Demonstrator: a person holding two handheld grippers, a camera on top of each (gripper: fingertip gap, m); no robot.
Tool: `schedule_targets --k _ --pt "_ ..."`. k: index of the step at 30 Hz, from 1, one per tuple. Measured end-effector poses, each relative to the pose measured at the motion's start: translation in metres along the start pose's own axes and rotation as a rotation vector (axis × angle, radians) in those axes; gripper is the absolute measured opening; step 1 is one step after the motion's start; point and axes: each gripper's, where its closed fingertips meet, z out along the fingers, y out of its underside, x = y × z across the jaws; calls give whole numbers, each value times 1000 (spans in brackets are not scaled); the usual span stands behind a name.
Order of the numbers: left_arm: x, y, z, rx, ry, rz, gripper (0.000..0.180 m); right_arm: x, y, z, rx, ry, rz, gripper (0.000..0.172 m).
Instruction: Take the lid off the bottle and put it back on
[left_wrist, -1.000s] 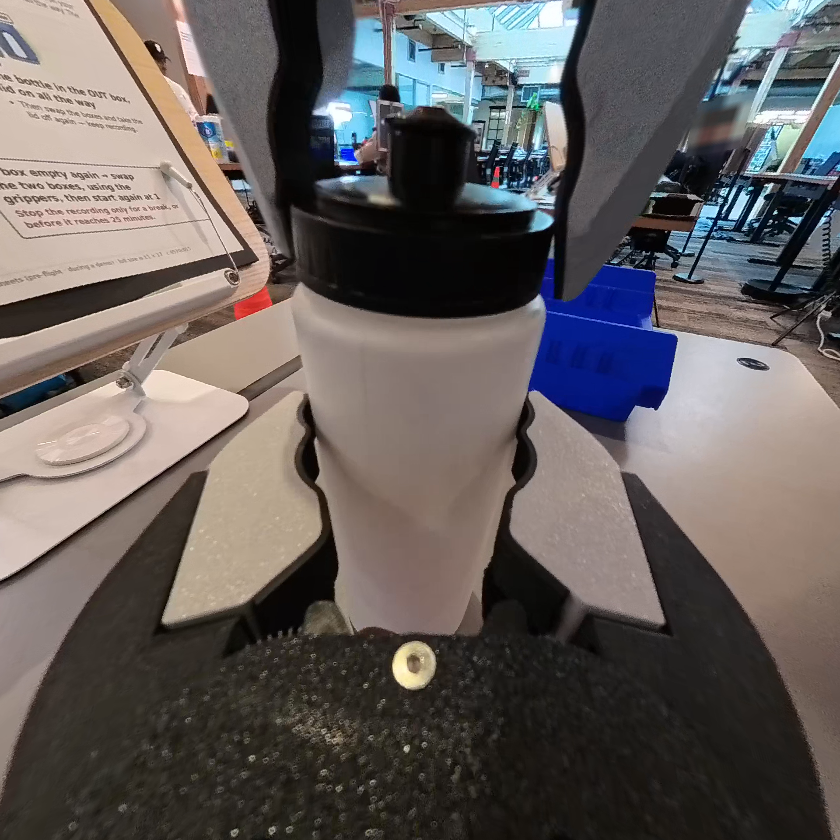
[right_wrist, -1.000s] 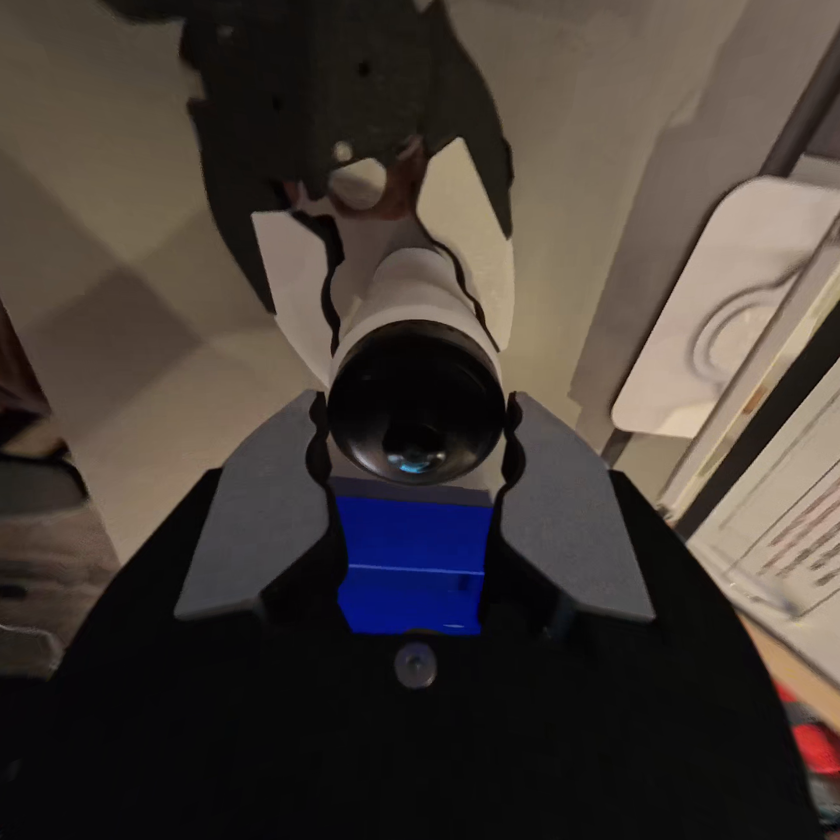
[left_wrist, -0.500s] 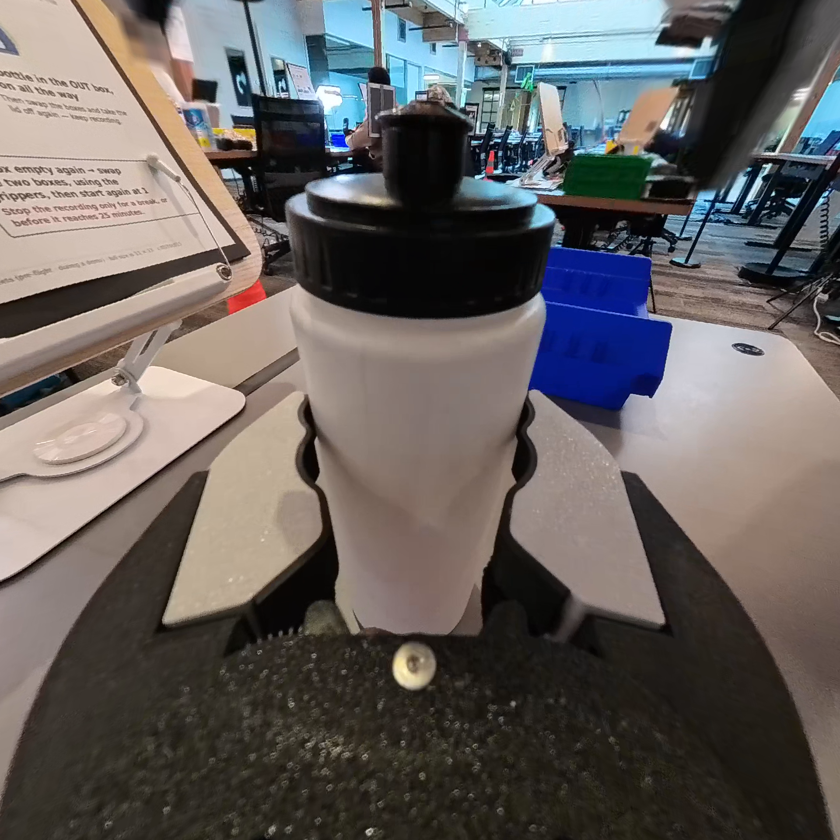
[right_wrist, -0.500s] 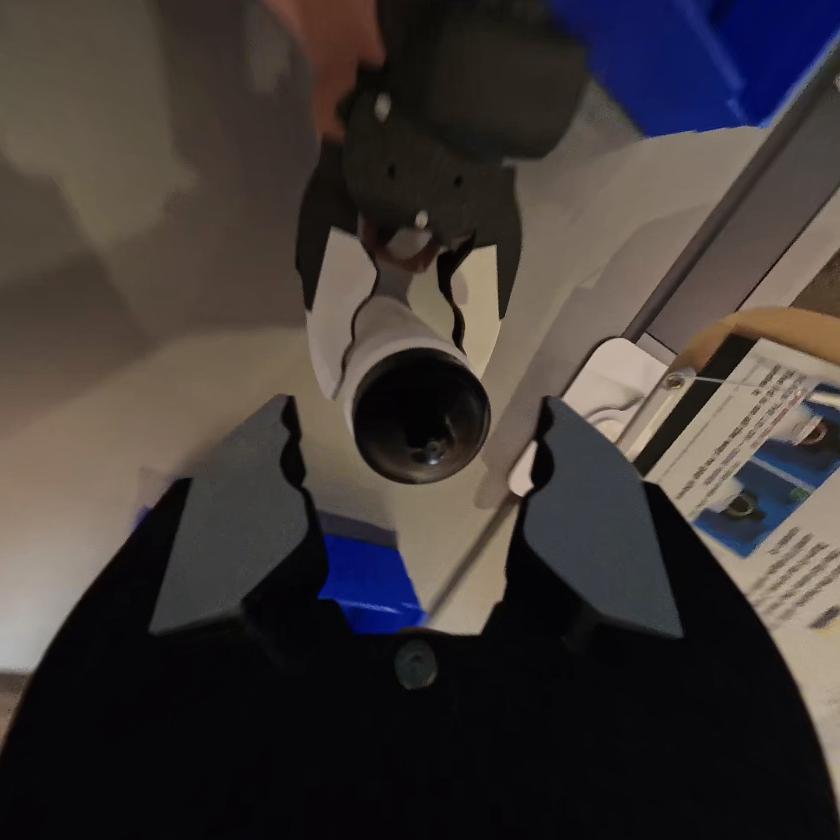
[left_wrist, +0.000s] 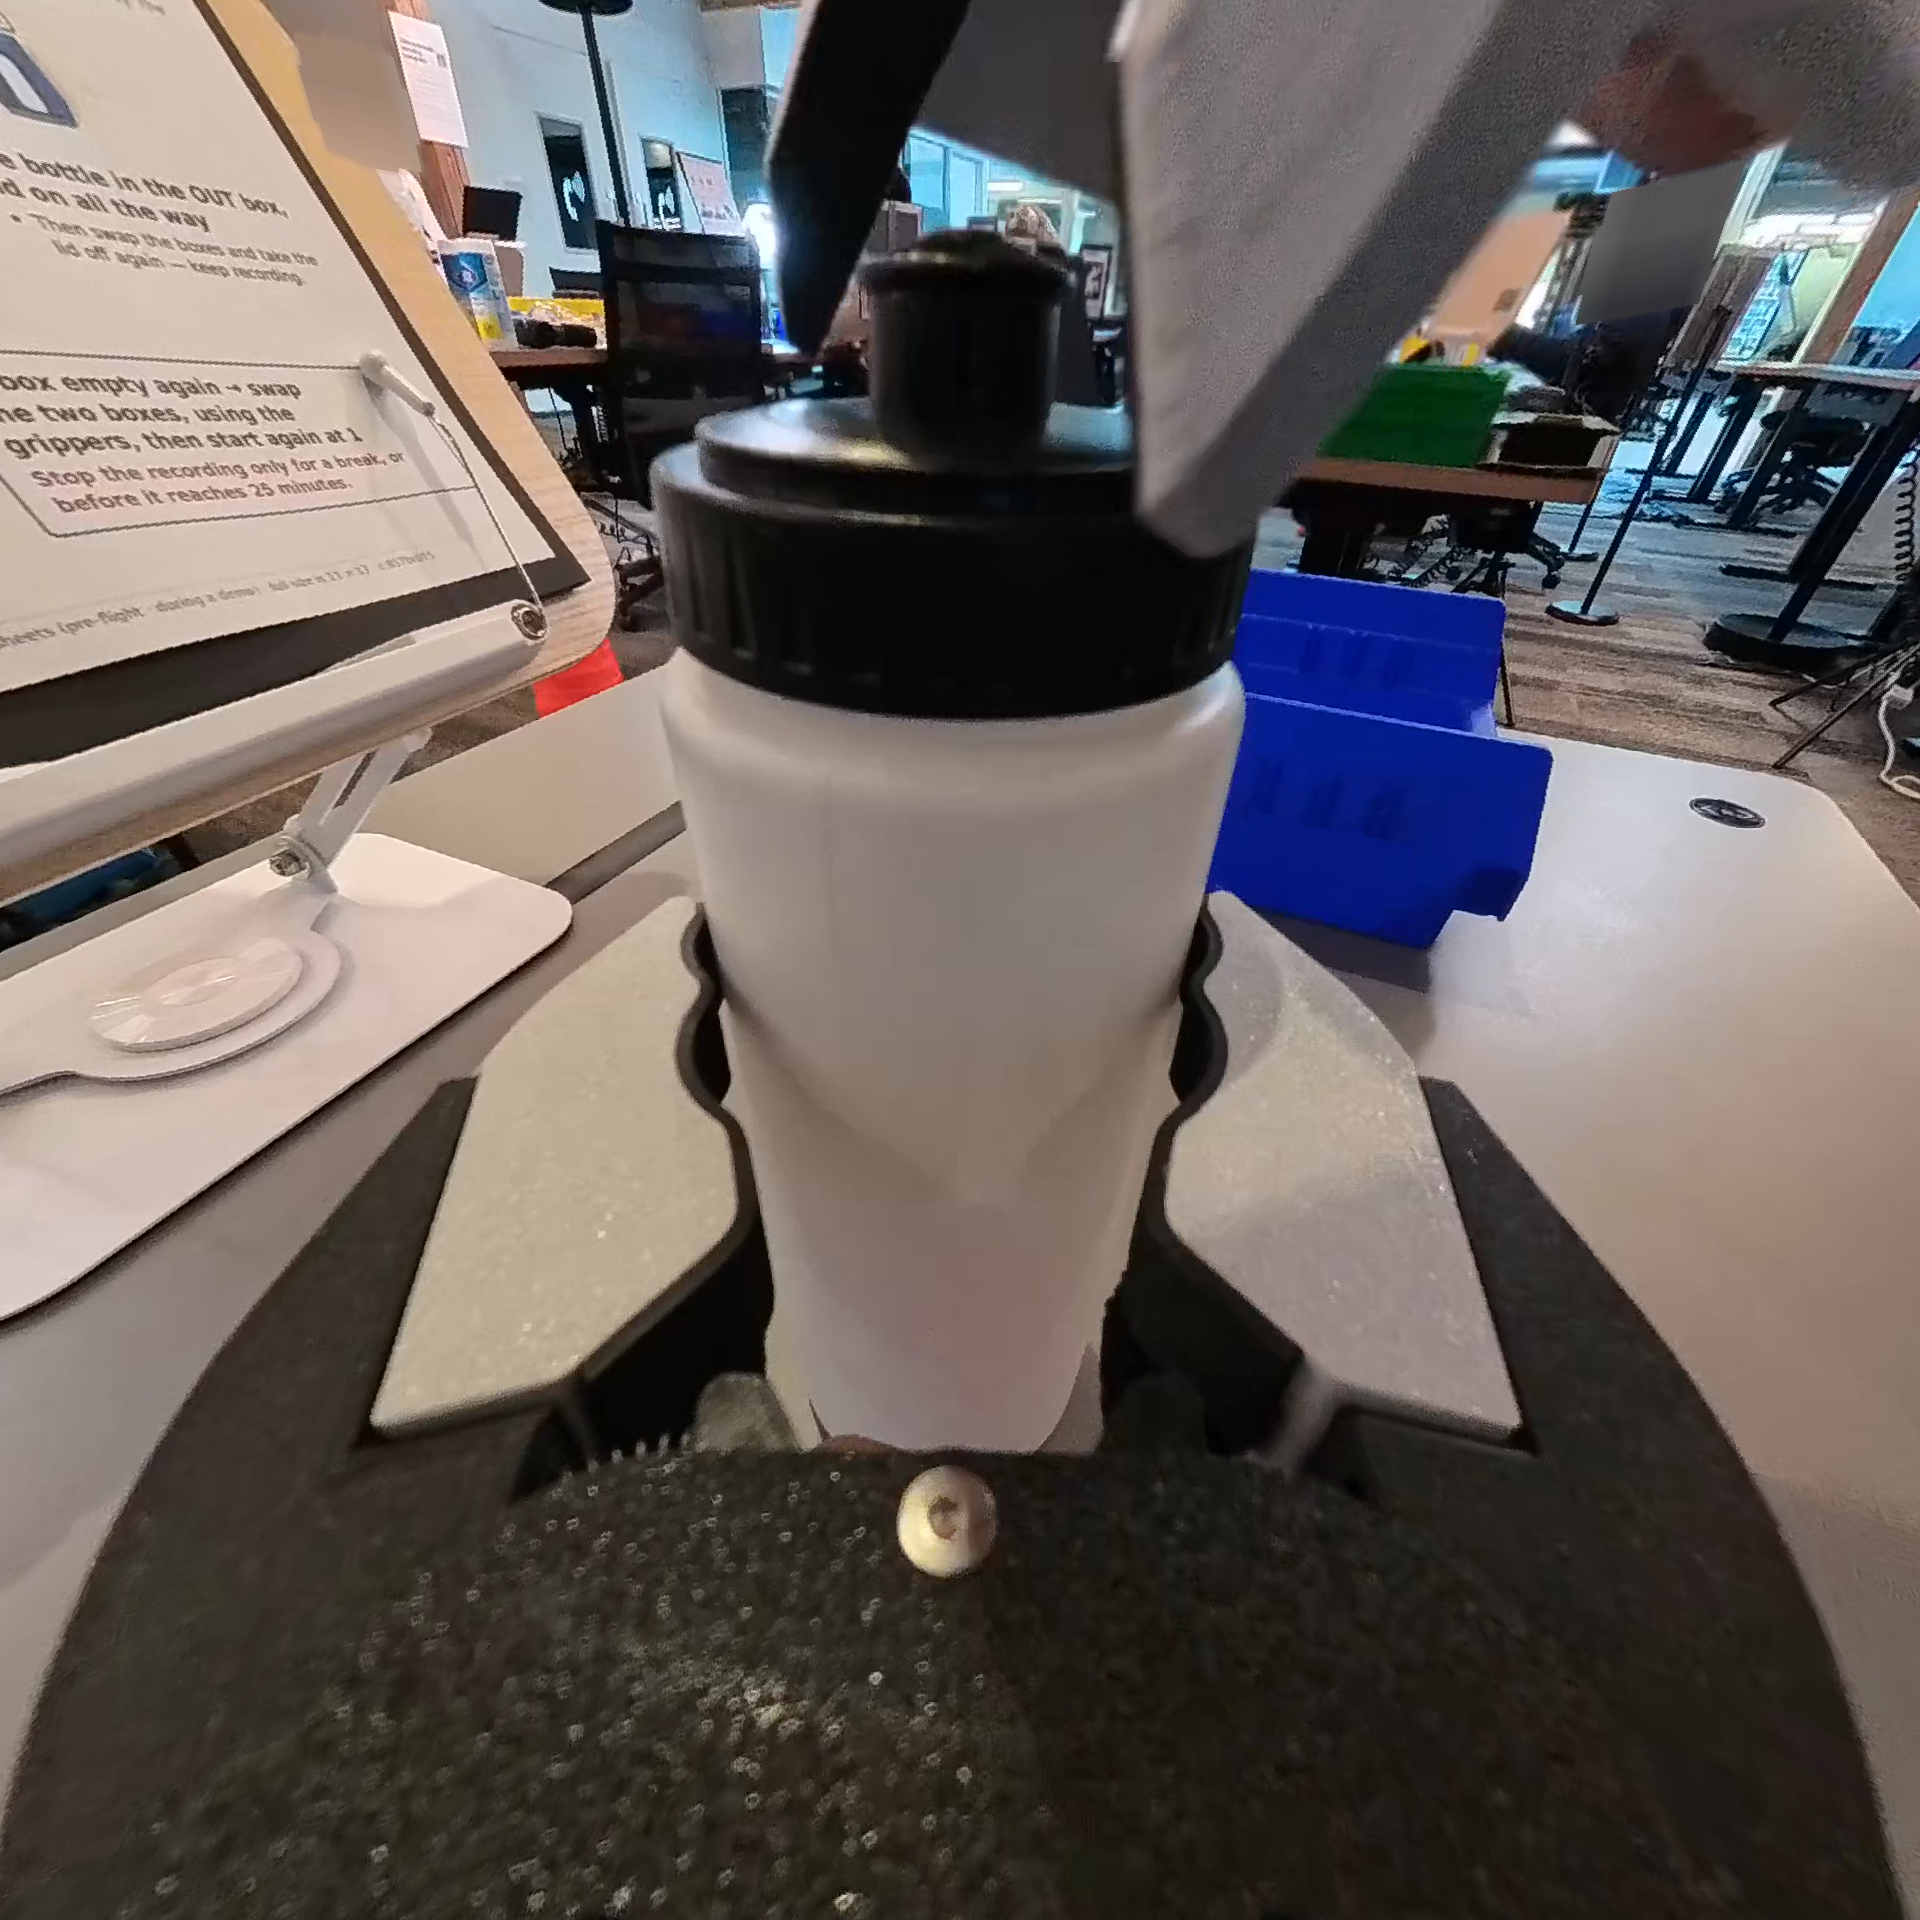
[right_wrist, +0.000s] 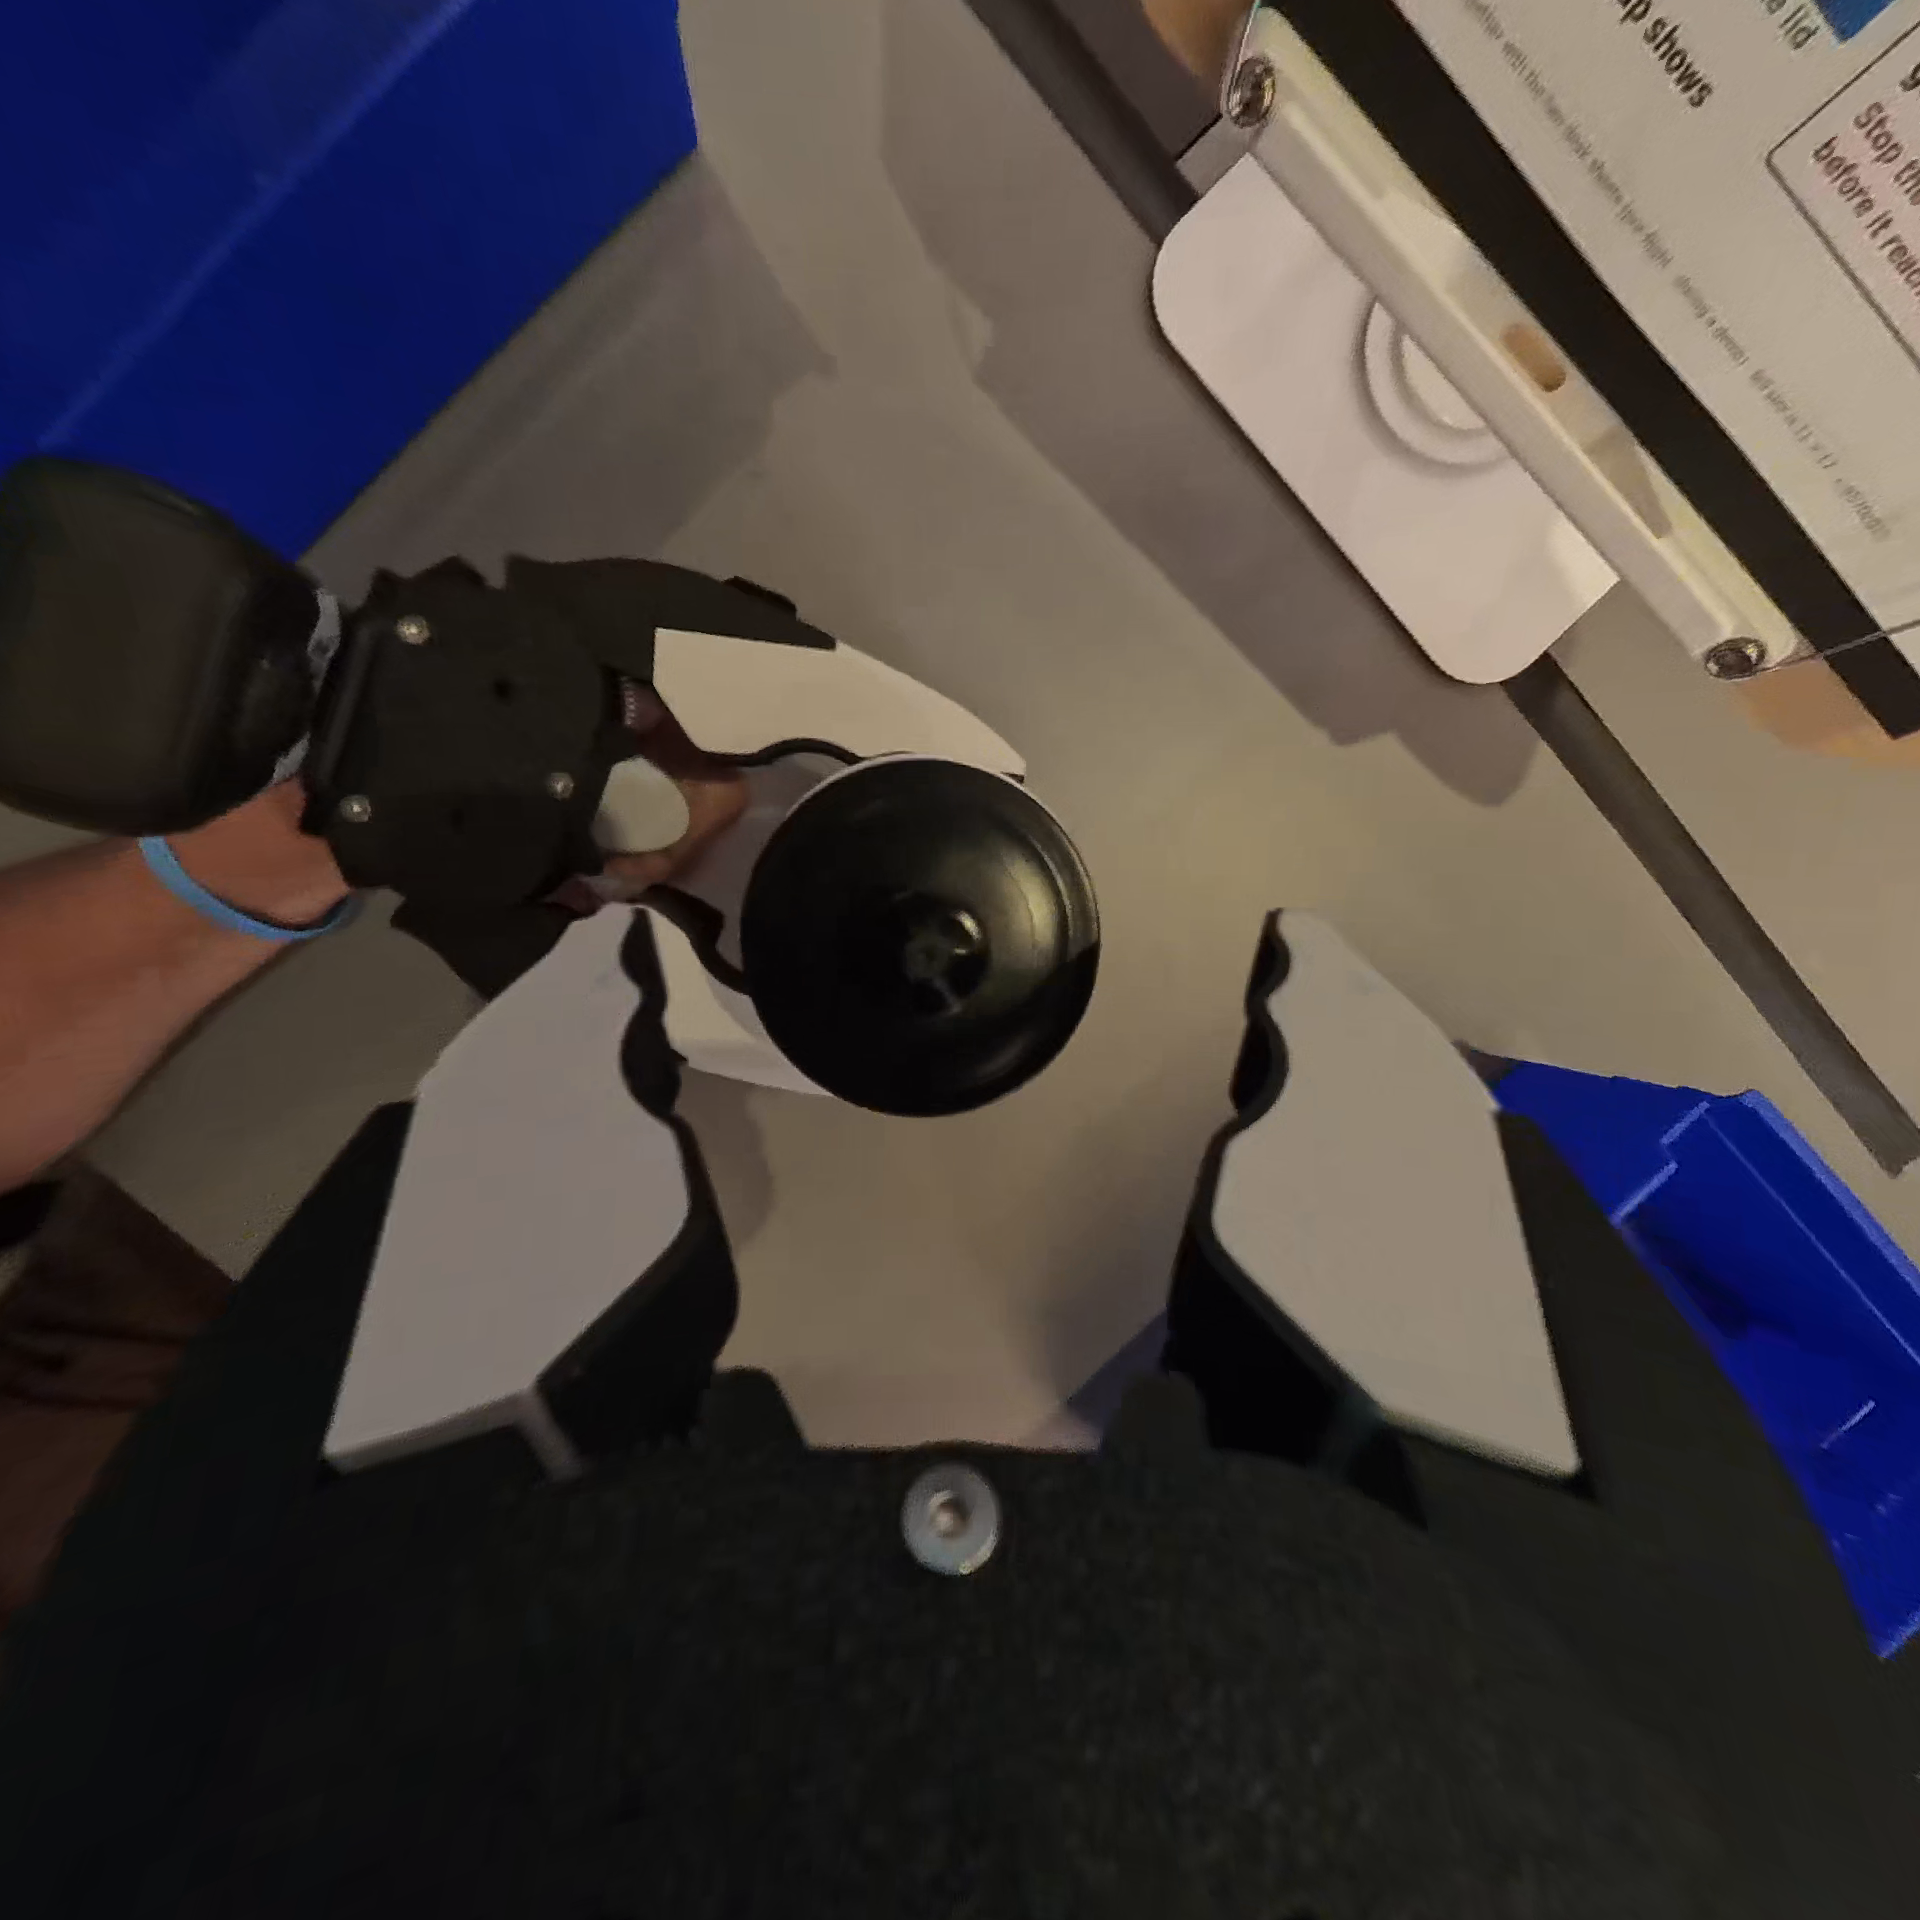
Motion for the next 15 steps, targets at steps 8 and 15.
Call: schedule_targets --k 8,15 --pt "1 1 -1 -6 1 5 84 -3 7 12 -188 32 -15 80" --pt "3 1 -3 -7 8 14 84 -12 11 11 -339 -42 -363 72"
